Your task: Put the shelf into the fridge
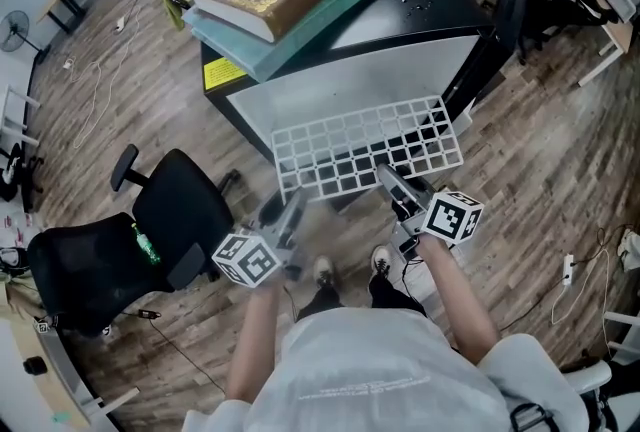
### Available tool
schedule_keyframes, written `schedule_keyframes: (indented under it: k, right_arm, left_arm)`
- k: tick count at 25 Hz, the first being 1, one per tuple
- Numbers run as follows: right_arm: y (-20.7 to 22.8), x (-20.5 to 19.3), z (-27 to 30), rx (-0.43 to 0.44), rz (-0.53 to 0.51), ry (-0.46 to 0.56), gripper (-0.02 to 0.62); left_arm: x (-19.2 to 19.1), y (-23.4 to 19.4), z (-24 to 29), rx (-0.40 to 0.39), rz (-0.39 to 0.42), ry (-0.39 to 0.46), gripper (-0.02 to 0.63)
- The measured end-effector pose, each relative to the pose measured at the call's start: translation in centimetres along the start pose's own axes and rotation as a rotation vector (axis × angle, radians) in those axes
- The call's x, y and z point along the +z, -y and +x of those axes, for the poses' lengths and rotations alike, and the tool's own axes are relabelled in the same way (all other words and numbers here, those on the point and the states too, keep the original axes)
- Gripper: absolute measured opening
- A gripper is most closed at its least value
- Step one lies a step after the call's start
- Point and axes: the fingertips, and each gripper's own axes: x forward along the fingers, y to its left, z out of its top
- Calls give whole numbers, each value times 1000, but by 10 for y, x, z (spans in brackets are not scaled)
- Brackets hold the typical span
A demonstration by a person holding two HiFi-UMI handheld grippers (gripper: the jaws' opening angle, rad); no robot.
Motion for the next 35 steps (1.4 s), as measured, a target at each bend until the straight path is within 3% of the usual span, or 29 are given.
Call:
schedule_keyframes:
  k: [12,35]
  right_arm:
    - [-4,6,4,18,6,-8,115]
    - [-3,3,5,17,37,4,114]
  left_arm:
    - [7,3,0,34,23,4,169]
    - [12,1,2,22,9,13,169]
